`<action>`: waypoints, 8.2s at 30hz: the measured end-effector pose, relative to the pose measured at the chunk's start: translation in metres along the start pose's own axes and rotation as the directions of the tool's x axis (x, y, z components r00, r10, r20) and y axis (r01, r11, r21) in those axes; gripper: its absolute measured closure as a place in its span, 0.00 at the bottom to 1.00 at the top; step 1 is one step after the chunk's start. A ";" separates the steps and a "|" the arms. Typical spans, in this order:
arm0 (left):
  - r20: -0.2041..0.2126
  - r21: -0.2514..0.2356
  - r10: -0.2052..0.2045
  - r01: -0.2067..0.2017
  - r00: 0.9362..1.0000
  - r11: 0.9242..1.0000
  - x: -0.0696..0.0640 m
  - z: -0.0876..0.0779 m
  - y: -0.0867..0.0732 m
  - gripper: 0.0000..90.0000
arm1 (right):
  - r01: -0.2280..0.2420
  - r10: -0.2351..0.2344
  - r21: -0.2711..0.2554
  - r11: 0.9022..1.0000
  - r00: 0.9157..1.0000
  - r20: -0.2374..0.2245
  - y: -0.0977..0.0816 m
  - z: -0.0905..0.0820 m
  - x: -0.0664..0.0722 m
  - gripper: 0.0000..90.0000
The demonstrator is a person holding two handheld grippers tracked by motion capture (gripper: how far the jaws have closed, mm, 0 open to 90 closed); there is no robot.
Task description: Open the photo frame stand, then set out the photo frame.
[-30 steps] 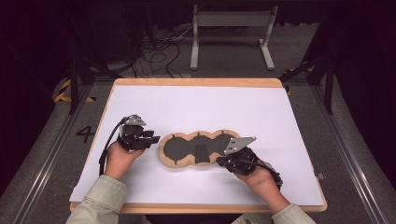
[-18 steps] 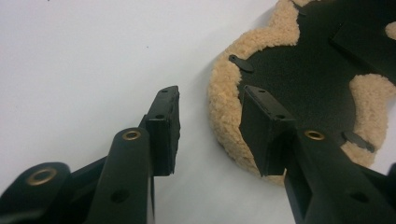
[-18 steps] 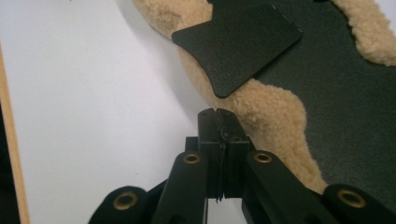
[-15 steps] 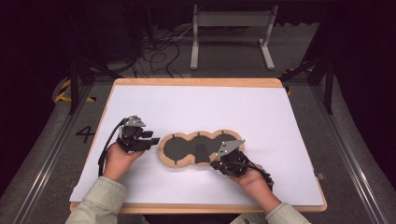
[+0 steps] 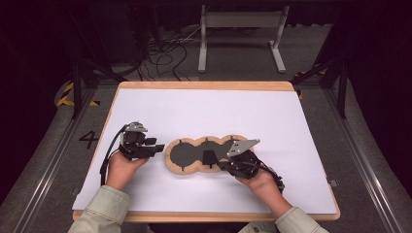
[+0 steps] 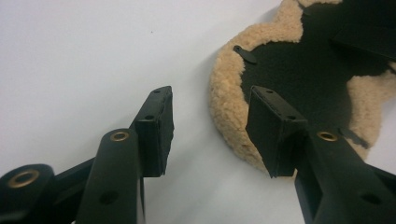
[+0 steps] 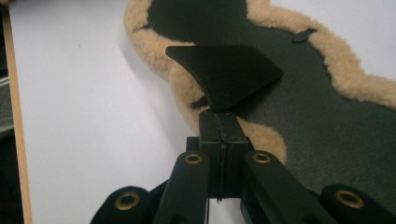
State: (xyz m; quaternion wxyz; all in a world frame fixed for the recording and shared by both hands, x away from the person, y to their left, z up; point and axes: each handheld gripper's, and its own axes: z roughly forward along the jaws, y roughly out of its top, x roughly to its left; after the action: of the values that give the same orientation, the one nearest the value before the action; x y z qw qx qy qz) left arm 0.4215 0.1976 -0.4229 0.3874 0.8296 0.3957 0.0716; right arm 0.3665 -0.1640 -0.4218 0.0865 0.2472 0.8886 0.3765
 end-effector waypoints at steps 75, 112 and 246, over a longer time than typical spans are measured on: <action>0.086 0.095 -0.199 0.191 0.976 0.977 -0.019 0.016 -0.017 0.22 | -0.335 0.335 -0.021 0.942 0.934 0.122 -0.040 -0.035 -0.085 0.27; 0.141 0.179 -0.201 0.174 0.969 0.968 -0.035 0.031 -0.014 0.25 | -0.396 0.393 0.145 0.907 0.918 0.050 -0.037 -0.019 -0.082 0.12; 0.192 0.084 0.264 -0.284 0.945 0.955 -0.092 -0.034 -0.042 1.00 | -0.149 0.146 0.043 0.988 0.988 0.053 -0.049 -0.103 -0.036 0.52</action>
State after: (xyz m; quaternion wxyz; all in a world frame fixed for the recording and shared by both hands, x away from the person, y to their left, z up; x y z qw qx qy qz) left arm 0.3195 0.1682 -0.4116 0.3613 0.8997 0.2434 0.0280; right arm 0.3440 -0.2753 -0.3854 0.0748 0.3237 0.8741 0.3544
